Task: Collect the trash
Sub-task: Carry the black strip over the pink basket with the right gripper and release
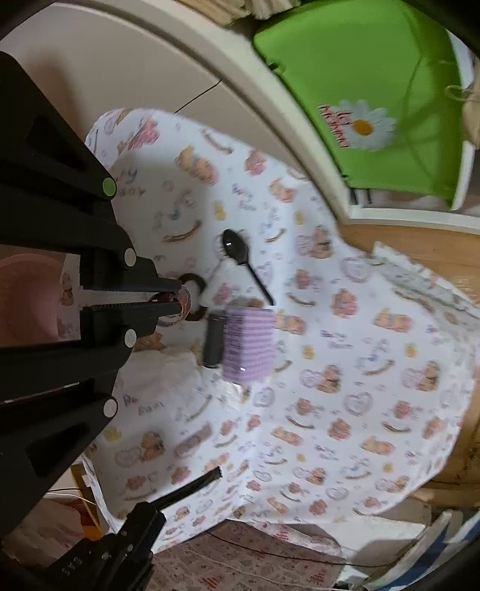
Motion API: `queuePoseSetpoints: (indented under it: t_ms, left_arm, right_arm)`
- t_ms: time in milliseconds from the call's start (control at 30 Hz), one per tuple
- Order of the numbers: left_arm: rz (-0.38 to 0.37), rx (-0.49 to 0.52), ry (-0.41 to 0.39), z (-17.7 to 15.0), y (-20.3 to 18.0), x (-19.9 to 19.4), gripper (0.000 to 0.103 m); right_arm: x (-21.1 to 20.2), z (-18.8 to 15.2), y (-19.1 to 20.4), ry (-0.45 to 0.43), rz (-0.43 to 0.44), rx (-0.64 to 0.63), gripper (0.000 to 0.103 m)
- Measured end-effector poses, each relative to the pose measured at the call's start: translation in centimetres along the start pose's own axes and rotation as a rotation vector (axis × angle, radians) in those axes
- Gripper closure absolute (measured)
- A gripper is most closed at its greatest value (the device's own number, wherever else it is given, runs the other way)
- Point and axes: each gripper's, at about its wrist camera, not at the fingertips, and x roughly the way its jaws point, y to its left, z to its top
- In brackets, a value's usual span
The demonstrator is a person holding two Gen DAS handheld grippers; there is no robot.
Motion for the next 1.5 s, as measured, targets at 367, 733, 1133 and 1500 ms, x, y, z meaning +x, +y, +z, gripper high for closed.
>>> queuePoseSetpoints:
  t_ms: [367,733,1133,1500]
  left_arm:
    - [0.045,0.116,-0.095,-1.1,-3.1,-6.4,0.099]
    - [-0.013,0.070,-0.039,-2.5,-4.1,-8.8,0.099]
    - [-0.024,0.090,0.188,-6.0,-4.4,-5.6,0.099]
    - [0.018,-0.010,0.421,-8.7,-2.1,0.0,0.098]
  right_arm:
    - [-3.0,-0.2,0.6,-0.057,0.023,-0.014,0.085]
    - [-7.7,-1.9,3.0,-0.095,0.081,-0.062,0.085]
    - [-7.4,-4.6,4.7,0.044,0.201,-0.100,0.085]
    - [-1.1,-7.4,4.5,0.305,0.260,-0.045,0.085]
